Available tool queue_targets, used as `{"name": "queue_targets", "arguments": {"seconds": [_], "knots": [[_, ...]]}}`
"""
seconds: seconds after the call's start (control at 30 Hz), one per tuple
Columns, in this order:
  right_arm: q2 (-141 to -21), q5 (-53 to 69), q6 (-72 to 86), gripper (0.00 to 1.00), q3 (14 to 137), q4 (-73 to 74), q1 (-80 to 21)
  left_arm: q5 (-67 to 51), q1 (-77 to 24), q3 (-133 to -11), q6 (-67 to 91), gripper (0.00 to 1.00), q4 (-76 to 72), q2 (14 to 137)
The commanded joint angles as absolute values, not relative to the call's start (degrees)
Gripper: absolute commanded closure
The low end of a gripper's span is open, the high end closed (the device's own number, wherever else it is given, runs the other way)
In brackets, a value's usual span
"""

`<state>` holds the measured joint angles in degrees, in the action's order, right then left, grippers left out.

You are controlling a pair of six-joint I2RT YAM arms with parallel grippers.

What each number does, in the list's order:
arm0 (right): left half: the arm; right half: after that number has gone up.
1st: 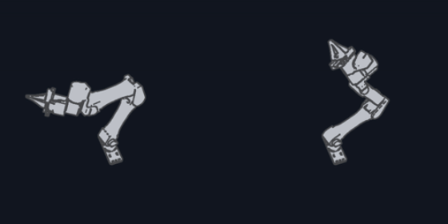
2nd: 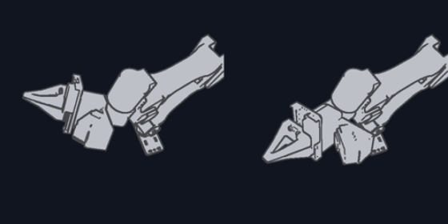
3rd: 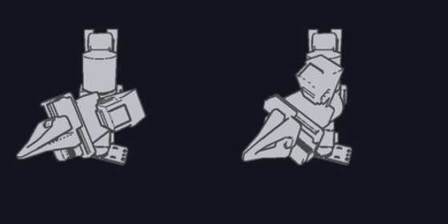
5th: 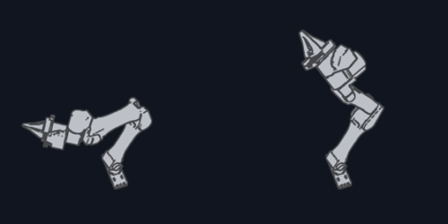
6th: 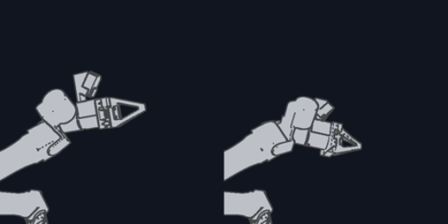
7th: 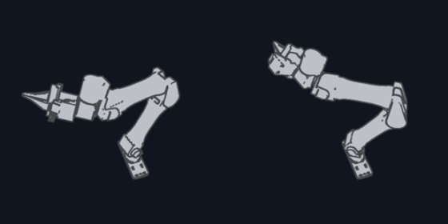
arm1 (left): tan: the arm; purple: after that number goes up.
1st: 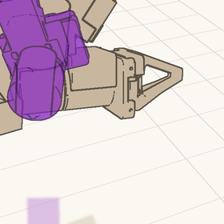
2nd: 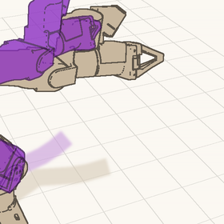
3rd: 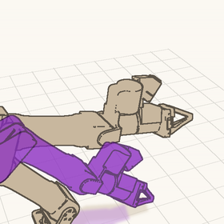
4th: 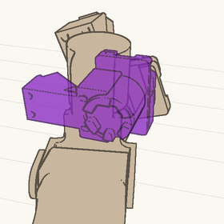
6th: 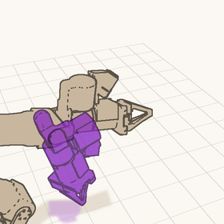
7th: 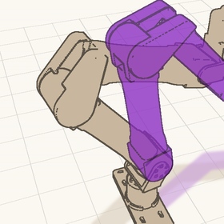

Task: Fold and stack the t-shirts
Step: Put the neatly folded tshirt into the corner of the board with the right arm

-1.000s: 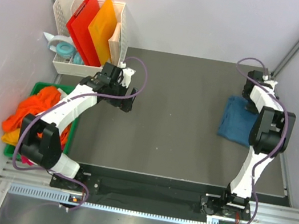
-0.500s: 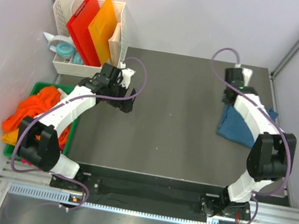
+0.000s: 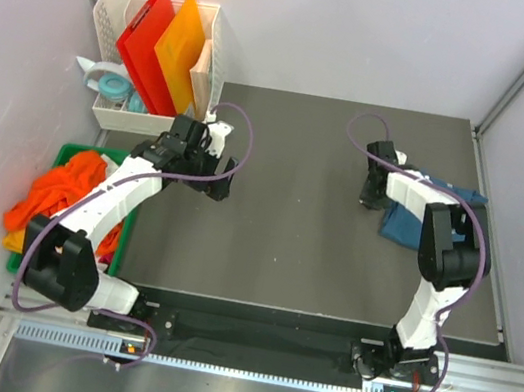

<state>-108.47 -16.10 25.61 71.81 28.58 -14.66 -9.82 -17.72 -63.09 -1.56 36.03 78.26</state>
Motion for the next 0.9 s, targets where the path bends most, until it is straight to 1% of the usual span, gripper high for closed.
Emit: {"name": "queue_targets", "arguments": {"seconds": [0.0, 0.17, 0.43, 0.63, 0.73, 0.8, 0.87], "knots": [[-108.11, -16.52, 29.0, 1.0, 70.05, 27.94, -14.59, -9.93, -17.32, -62.75, -1.58, 0.01, 34.19, 75.85], [-104.77, -19.86, 32.25, 1.0, 67.33, 32.25, -13.89, -10.28, -17.31, -63.28, -1.23, 0.01, 34.1, 76.38], [-97.66, -20.74, 35.59, 0.99, 58.2, 33.93, -13.18, -10.37, -17.23, -64.16, -0.97, 0.01, 34.45, 77.26], [-93.18, -25.14, 37.26, 0.99, 52.83, 34.19, -12.39, -10.81, -17.14, -63.11, -1.06, 0.01, 34.01, 76.55], [-91.33, -22.95, 34.56, 0.99, 51.6, 31.92, -12.22, -11.07, -17.14, -63.02, -0.97, 0.01, 33.84, 76.46], [-90.44, -17.33, 32.27, 0.97, 51.33, 27.79, -13.97, -11.42, -17.14, -63.02, -0.97, 0.01, 33.84, 76.64], [-91.22, -15.38, 30.41, 0.96, 53.51, 27.94, -16.59, -11.78, -17.14, -63.02, -0.88, 0.01, 33.84, 76.73]]}}
